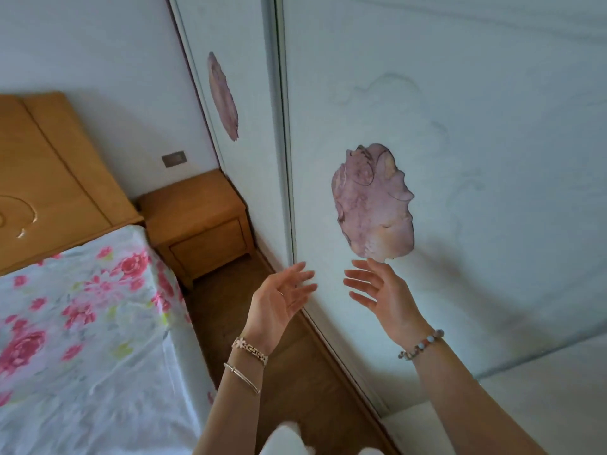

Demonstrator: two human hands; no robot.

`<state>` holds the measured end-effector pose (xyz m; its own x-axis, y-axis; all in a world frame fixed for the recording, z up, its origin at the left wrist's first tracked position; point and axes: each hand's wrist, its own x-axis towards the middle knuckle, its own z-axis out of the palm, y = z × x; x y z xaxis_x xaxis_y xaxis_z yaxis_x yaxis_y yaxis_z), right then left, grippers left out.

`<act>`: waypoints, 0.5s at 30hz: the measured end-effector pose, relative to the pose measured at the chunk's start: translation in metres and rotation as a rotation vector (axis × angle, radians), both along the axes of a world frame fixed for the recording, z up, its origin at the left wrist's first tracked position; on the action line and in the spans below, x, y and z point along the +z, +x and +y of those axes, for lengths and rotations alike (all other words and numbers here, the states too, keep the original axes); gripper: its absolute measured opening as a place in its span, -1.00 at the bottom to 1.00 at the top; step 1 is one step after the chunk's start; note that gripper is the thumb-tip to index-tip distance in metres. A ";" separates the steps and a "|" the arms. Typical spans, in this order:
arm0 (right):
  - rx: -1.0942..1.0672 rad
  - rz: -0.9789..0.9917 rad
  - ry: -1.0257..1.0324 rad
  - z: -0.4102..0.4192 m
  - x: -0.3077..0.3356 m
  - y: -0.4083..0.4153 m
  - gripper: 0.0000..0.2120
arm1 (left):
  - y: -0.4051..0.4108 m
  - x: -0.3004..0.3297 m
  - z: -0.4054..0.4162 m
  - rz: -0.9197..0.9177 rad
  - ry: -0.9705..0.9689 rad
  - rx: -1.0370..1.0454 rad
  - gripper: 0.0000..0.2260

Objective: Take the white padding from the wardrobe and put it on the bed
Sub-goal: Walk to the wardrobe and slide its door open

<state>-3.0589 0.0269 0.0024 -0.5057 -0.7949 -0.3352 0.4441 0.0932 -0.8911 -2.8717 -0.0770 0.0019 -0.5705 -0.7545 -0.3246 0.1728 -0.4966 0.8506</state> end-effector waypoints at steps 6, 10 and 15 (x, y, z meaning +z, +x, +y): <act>-0.170 0.013 -0.025 -0.007 0.010 -0.012 -0.70 | -0.050 0.008 -0.040 -0.016 -0.007 -0.206 -0.69; -0.333 0.025 -0.025 0.011 0.013 -0.020 -0.70 | -0.089 0.016 -0.044 -0.018 0.007 -0.341 -0.67; -0.529 0.034 -0.037 0.045 0.017 -0.024 -0.72 | -0.135 0.026 -0.024 0.004 -0.008 -0.510 -0.66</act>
<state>-3.0834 0.0716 0.0193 -0.8509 -0.4392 -0.2884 0.3930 -0.1678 -0.9041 -3.0069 -0.1009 0.0282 -0.8679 -0.3822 -0.3173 -0.0869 -0.5120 0.8546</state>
